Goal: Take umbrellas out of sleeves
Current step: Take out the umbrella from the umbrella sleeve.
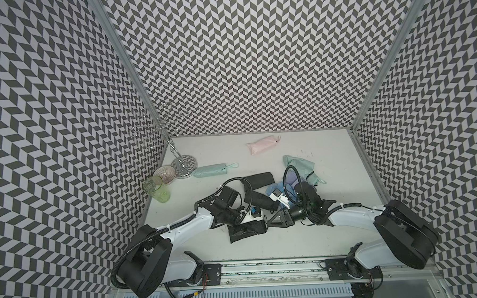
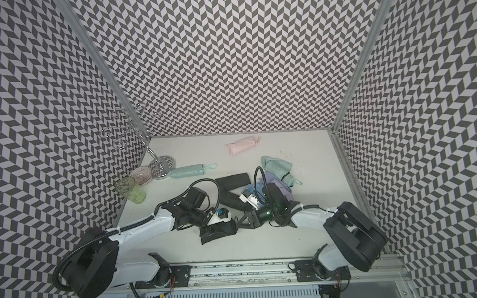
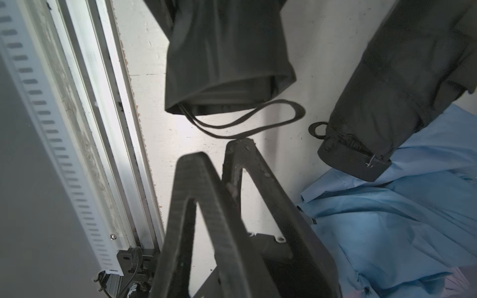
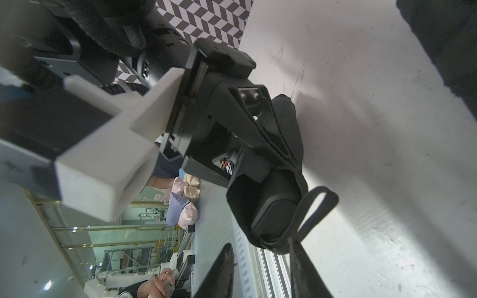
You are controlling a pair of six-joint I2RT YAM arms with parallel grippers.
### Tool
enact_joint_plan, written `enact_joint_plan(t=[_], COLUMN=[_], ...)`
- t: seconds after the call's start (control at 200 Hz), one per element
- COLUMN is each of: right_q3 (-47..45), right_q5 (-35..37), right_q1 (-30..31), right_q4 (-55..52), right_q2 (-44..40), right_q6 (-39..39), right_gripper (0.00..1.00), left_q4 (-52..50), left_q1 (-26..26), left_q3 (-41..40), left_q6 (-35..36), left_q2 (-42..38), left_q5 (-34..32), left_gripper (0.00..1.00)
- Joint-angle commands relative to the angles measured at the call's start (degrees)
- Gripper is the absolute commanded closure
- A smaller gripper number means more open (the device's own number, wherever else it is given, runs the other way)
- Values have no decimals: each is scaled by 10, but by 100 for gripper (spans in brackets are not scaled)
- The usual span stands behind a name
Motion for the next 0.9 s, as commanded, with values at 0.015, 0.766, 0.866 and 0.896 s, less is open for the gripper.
enact_joint_plan(t=[0.015, 0.766, 0.866, 0.896], right_q3=[-2, 25, 35, 38], right_q5=[-30, -30, -29, -28], right_q1=[3, 40, 42, 42], right_q4=[57, 83, 82, 80], right_q2=[-3, 75, 79, 80], right_q6=[-3, -14, -15, -16], right_gripper=[67, 67, 67, 67], left_q4=[18, 18, 17, 16], left_q1=[-5, -7, -10, -11], left_q3=[-3, -4, -4, -4], left_q6=[3, 0, 1, 1], left_q2=[-1, -6, -5, -4], left_q5=[13, 14, 12, 12], left_gripper=[100, 100, 100, 100])
